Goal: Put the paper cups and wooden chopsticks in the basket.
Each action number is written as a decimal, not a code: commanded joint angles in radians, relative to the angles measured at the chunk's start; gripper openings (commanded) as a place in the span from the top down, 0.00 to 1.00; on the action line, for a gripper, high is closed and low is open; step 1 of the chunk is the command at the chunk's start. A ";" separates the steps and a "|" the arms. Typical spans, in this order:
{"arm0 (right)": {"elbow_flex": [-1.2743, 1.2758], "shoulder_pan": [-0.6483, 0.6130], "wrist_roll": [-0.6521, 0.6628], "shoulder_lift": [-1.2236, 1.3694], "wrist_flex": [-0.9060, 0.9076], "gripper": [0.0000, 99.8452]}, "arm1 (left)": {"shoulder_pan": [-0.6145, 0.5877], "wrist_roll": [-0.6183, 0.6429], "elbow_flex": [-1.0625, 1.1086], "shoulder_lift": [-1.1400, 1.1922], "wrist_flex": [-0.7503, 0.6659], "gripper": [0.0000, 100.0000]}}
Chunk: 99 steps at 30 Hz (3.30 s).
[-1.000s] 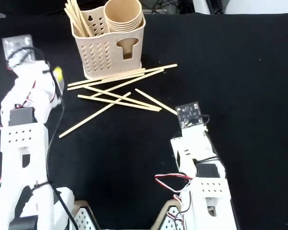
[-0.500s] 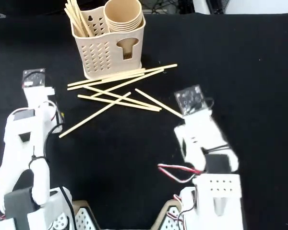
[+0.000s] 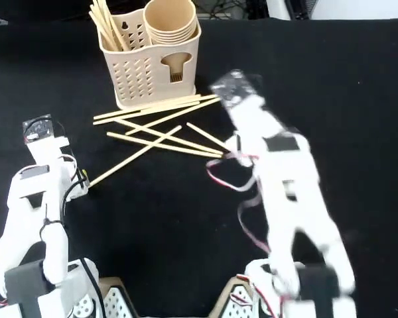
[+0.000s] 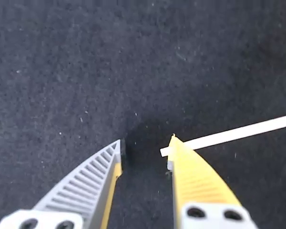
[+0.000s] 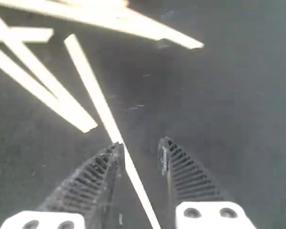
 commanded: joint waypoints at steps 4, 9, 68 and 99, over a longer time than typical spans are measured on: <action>-0.262 -0.121 0.104 0.257 0.097 0.86 | 0.015 0.011 0.007 0.002 -0.015 0.83; -0.271 -0.235 0.100 0.275 0.100 0.86 | 0.015 0.011 0.010 0.000 -0.015 0.83; -0.458 -0.249 0.279 0.634 -0.068 0.83 | 0.015 0.011 0.005 0.000 -0.015 0.83; -0.010 -0.226 0.281 0.143 0.002 0.99 | 0.016 0.009 0.005 0.000 -0.018 0.83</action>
